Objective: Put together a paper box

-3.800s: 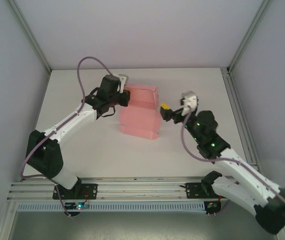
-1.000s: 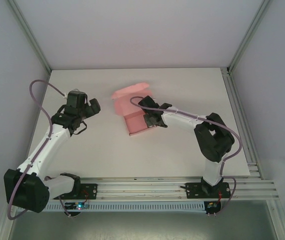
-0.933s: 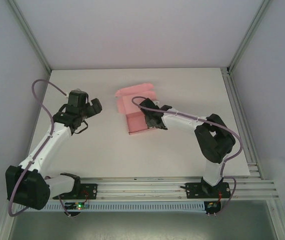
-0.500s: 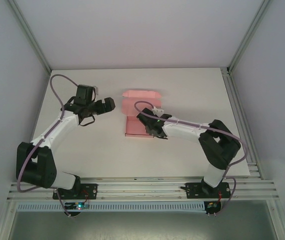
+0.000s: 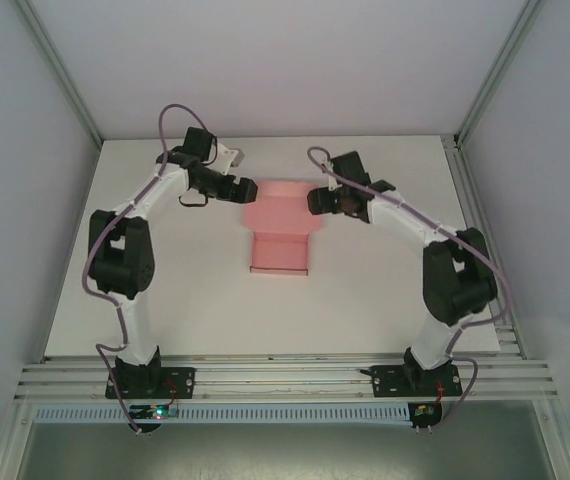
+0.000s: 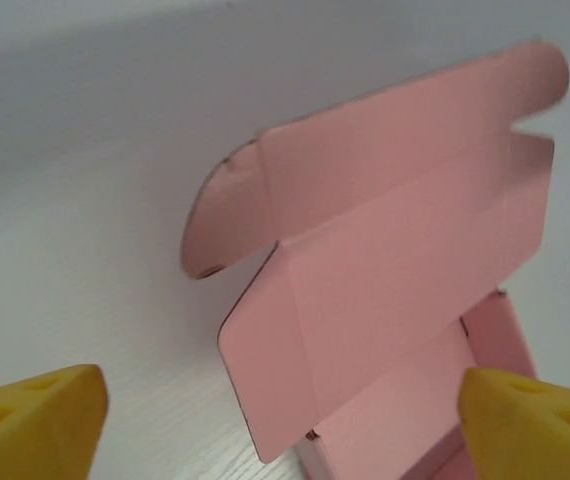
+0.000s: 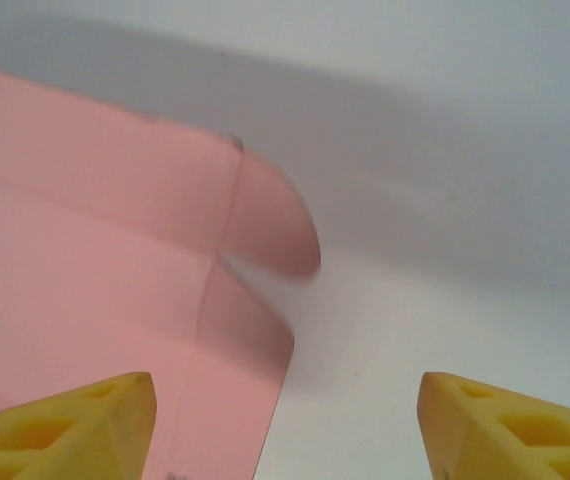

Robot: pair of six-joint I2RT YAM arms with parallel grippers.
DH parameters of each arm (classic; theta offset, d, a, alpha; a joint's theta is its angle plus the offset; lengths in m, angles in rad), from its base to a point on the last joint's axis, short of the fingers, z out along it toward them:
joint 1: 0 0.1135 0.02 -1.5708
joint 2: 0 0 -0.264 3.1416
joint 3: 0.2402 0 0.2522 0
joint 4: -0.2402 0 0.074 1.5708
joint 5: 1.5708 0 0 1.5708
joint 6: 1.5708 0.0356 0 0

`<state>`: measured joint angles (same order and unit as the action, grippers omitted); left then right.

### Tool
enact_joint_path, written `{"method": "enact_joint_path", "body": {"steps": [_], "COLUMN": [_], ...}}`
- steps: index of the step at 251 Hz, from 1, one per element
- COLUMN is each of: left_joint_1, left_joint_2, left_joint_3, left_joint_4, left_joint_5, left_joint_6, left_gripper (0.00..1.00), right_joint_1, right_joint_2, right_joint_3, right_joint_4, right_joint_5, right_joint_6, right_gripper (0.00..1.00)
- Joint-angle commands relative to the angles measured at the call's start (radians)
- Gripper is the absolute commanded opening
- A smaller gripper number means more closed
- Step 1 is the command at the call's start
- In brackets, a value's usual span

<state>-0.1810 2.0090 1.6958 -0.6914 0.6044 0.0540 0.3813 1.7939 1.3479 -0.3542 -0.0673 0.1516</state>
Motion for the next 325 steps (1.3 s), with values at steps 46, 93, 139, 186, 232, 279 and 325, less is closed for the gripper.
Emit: {"method": "enact_joint_path", "body": {"steps": [46, 93, 139, 186, 232, 279, 325], "left_joint_1": [0.014, 0.014, 0.014, 0.013, 0.014, 0.013, 0.012], "left_joint_2": [0.149, 0.198, 0.203, 0.217, 0.232, 0.235, 0.221], "left_joint_3": [0.195, 0.259, 0.243, 0.248, 0.264, 0.284, 0.283], "left_joint_4": [-0.312, -0.375, -0.378, -0.370, -0.358, -0.367, -0.365], "left_joint_5": [0.089, 0.103, 0.127, 0.114, 0.123, 0.133, 0.134], "left_joint_6": [0.270, 0.305, 0.325, 0.315, 0.304, 0.304, 0.292], "left_gripper": [0.80, 0.68, 0.60, 0.56, 0.48, 0.31, 0.20], "right_joint_1": [-0.029, -0.037, -0.038, -0.056, -0.058, -0.058, -0.056], "right_joint_2": [0.202, 0.252, 0.258, 0.272, 0.285, 0.298, 0.292], "right_joint_3": [0.249, 0.323, 0.315, 0.321, 0.315, 0.324, 0.336], "right_joint_4": [-0.163, -0.253, -0.263, -0.274, -0.274, -0.273, -0.276], "right_joint_5": [-0.163, -0.218, -0.197, -0.194, -0.216, -0.244, -0.265], "right_joint_6": [-0.230, -0.261, -0.269, -0.269, -0.271, -0.263, -0.251], "right_gripper": [0.66, 0.57, 0.57, 0.56, 0.56, 0.38, 0.16]}}
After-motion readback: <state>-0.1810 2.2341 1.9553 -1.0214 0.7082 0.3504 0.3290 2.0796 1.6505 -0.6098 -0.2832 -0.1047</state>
